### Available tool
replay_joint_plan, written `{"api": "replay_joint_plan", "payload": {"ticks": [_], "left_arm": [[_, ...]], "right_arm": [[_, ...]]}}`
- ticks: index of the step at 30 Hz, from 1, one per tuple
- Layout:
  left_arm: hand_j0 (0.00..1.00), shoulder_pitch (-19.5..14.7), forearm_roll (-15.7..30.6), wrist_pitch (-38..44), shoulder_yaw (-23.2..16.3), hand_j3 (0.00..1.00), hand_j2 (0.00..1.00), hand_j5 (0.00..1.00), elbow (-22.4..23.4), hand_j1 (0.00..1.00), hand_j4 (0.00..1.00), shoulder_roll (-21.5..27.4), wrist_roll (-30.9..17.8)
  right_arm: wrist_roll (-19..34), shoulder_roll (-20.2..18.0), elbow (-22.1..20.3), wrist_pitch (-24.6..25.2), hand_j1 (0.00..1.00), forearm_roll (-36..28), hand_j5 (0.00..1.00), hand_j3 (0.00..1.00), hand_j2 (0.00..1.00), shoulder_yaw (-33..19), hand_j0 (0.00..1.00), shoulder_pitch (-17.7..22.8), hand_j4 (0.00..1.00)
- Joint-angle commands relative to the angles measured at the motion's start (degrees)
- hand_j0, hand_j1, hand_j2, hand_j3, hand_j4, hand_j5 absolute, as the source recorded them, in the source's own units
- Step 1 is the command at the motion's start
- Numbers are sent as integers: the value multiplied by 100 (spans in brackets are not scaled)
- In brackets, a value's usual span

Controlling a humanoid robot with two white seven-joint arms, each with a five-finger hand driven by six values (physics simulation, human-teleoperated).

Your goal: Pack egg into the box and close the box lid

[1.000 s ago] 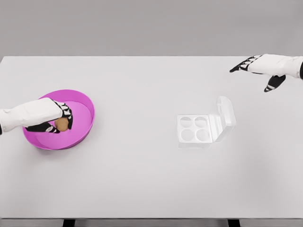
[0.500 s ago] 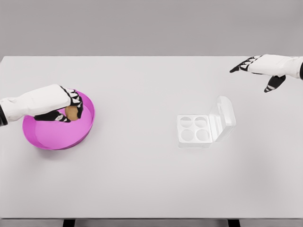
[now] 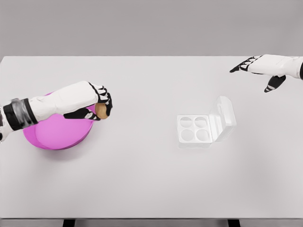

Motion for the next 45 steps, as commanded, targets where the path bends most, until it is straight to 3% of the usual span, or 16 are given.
{"api": "replay_joint_plan", "payload": {"ticks": [1, 14, 31, 42, 45], "left_arm": [[33, 0, 25, 19, -18, 33, 33, 33, -5, 33, 33, -267, 5], [33, -44, -116, 19, -352, 33, 33, 33, -5, 33, 33, -1137, 5], [33, -44, -933, 19, -510, 33, 33, 33, 118, 33, 33, -2315, 5], [33, -149, -1320, 19, -651, 33, 33, 33, 628, 33, 33, -2877, 5], [33, -237, -1355, 19, -844, 33, 33, 33, 866, 33, 33, -2956, 5]], "right_arm": [[-2, -3, 0, 10, 100, -27, 100, 100, 100, -11, 100, 0, 100], [-2, -3, 0, 10, 100, -27, 100, 100, 100, -11, 100, 0, 100], [-2, -12, 0, 10, 100, -27, 100, 100, 100, -11, 100, 9, 100], [-2, -20, 0, 10, 100, -27, 100, 100, 100, -11, 100, 9, 100], [-2, -20, 0, 10, 100, -19, 100, 100, 100, -11, 100, 9, 100]]}}
